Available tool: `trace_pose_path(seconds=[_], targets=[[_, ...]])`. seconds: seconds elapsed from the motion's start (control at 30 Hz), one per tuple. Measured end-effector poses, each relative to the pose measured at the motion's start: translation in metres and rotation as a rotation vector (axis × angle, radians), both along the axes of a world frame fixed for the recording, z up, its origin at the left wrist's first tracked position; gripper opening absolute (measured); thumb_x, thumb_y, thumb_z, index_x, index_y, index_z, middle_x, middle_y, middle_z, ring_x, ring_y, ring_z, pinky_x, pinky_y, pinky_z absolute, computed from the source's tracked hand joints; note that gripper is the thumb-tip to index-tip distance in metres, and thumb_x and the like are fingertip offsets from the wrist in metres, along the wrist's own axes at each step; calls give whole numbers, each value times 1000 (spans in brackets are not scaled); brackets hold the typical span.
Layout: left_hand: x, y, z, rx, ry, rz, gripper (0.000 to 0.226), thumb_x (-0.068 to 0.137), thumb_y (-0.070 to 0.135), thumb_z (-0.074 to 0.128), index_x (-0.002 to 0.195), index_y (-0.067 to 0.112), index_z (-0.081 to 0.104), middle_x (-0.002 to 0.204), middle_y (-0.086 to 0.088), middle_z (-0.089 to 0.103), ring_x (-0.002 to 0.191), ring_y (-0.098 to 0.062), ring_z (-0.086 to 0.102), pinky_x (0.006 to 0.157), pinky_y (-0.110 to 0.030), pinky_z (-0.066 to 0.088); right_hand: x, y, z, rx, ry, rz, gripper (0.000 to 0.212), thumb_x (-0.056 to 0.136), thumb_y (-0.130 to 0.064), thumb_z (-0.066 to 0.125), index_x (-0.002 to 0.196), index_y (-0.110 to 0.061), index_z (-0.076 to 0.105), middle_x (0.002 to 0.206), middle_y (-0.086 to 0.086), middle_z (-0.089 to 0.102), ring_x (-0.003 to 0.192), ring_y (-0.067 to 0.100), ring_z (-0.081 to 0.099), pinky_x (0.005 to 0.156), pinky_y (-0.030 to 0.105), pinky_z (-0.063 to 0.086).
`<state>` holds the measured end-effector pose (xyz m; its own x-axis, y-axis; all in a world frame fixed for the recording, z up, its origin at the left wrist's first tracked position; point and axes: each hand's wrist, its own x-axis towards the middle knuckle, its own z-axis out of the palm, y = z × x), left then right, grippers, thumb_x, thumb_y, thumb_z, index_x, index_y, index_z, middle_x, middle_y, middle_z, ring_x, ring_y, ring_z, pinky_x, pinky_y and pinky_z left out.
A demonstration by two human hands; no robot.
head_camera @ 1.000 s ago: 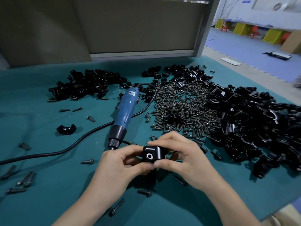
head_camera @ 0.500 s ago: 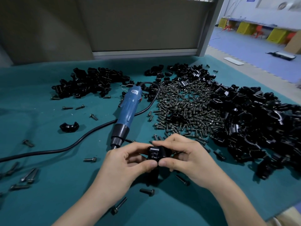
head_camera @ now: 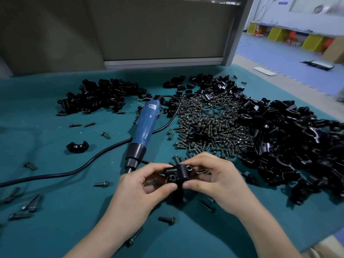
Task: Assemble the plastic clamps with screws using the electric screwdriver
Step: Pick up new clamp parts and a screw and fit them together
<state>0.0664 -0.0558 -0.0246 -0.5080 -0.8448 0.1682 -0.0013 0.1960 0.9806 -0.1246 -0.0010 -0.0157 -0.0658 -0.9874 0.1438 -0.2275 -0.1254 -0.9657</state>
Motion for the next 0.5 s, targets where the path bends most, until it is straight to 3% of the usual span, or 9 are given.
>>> trace_pose_path(seconds=[0.1, 0.23, 0.5], targets=[[-1, 1, -1, -22, -28, -9, 33, 63, 31, 76, 93, 44, 73, 90, 11, 75, 84, -6, 72, 75, -14, 54, 0, 1, 3, 27, -17, 15, 33, 62, -10, 82, 93, -20, 76, 96, 7, 62, 88, 17, 64, 81, 25, 55], [-2, 2, -1, -19, -20, -1, 33, 62, 31, 76, 92, 44, 73, 90, 12, 75, 84, -6, 72, 74, -13, 54, -1, 1, 3, 31, -6, 18, 34, 66, 2, 82, 93, -18, 76, 97, 9, 62, 87, 13, 65, 80, 23, 54], [-2, 4, 1, -51, -31, 20, 32, 61, 31, 77, 92, 39, 74, 88, 9, 75, 82, -10, 72, 74, -16, 55, -1, 3, 4, -21, 49, 25, 36, 64, -3, 84, 93, -22, 76, 95, 3, 63, 91, 18, 64, 79, 25, 54]])
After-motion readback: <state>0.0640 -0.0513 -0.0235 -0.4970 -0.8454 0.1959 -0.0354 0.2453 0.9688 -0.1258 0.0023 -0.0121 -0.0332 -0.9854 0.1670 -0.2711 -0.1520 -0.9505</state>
